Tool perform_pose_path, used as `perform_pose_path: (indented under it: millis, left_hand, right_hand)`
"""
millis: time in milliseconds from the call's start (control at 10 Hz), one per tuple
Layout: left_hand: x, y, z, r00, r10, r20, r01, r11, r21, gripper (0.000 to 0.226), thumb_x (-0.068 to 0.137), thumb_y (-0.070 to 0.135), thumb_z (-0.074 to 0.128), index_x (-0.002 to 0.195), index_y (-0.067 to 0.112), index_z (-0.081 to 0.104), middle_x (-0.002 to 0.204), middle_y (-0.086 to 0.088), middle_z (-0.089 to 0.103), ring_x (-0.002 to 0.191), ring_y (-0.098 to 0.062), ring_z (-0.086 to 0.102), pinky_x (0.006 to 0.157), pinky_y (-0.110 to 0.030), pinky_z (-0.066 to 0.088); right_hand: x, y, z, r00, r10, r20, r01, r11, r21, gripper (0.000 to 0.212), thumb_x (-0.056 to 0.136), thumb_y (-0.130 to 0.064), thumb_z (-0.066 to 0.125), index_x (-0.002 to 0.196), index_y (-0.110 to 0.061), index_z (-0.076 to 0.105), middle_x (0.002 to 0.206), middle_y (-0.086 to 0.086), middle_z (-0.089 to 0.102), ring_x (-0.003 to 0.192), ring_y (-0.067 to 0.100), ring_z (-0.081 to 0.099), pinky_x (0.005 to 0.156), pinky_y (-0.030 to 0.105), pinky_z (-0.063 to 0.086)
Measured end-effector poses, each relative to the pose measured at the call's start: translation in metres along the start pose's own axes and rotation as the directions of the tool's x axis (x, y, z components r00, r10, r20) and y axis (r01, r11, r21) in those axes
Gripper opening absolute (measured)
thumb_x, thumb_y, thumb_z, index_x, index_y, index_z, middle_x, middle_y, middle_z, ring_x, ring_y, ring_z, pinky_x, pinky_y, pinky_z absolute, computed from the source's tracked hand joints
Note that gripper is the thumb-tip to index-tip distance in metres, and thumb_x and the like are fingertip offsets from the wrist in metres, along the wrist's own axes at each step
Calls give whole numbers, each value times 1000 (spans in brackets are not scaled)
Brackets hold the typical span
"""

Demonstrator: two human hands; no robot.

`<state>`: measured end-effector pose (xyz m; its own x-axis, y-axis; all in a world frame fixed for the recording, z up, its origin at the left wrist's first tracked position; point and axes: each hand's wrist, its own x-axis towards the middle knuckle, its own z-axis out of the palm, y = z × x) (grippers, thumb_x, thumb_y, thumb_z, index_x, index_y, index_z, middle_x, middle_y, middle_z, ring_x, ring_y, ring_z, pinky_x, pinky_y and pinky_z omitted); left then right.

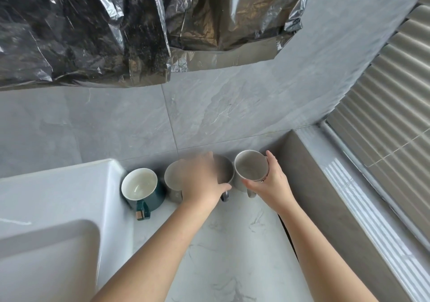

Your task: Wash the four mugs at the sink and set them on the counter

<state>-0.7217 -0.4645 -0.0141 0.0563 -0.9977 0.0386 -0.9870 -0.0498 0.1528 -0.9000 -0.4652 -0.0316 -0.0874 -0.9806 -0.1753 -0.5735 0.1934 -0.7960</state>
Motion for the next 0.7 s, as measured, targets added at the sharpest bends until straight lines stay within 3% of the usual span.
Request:
perform_pose_path:
  millis: [200, 400, 500, 600, 700]
  left_hand:
    - [9, -3, 3, 1000, -19, 2, 19, 998, -54, 79, 66, 57, 76, 126, 18, 42, 122, 0, 47, 112, -17, 49, 100, -32, 25]
    - [9, -3, 3, 1000, -26, -16, 25, 998, -54, 81, 66, 58, 76, 127, 18, 40, 117, 1, 52, 114, -17, 47, 101, -33, 23]
    - [8, -4, 3, 999, -25, -20, 24, 999, -26, 87, 64, 62, 74, 132, 20, 38, 119, 1, 53, 114, -17, 50, 107, -36, 18]
    - [4, -7, 3, 999, -27, -44, 26, 999, -27, 93, 61, 67, 73, 134, 21, 40, 120, 0, 54, 115, -19, 52, 111, -41, 16]
    - [1, -10, 10, 992, -30, -125, 21, 997, -70, 94, 58, 73, 70, 130, 18, 48, 119, -2, 57, 115, -22, 54, 110, -48, 21]
  right_hand:
    - [12, 1, 6, 1000, -29, -1, 29, 998, 54, 88, 72, -29, 81, 145, -20, 34, 131, 1, 54, 76, -3, 64, 59, 9, 49]
    - [20, 5, 7, 999, -52, -8, 53, 997, 65, 89, 74, -25, 81, 148, -19, 33, 136, 0, 49, 93, -1, 60, 56, 7, 48]
    - [22, 6, 8, 999, -49, 6, 49, 997, 55, 92, 76, -26, 80, 151, -17, 28, 139, 3, 47, 76, -5, 63, 55, 7, 47]
    - [20, 8, 12, 998, -51, 35, 49, 996, 75, 104, 75, -34, 79, 155, -21, 14, 143, 6, 44, 75, 1, 68, 60, 13, 52]
    - [17, 8, 17, 996, -91, -1, 91, 990, 105, 118, 63, -55, 75, 154, -33, 3, 160, -1, 16, 140, 22, 39, 96, 44, 53]
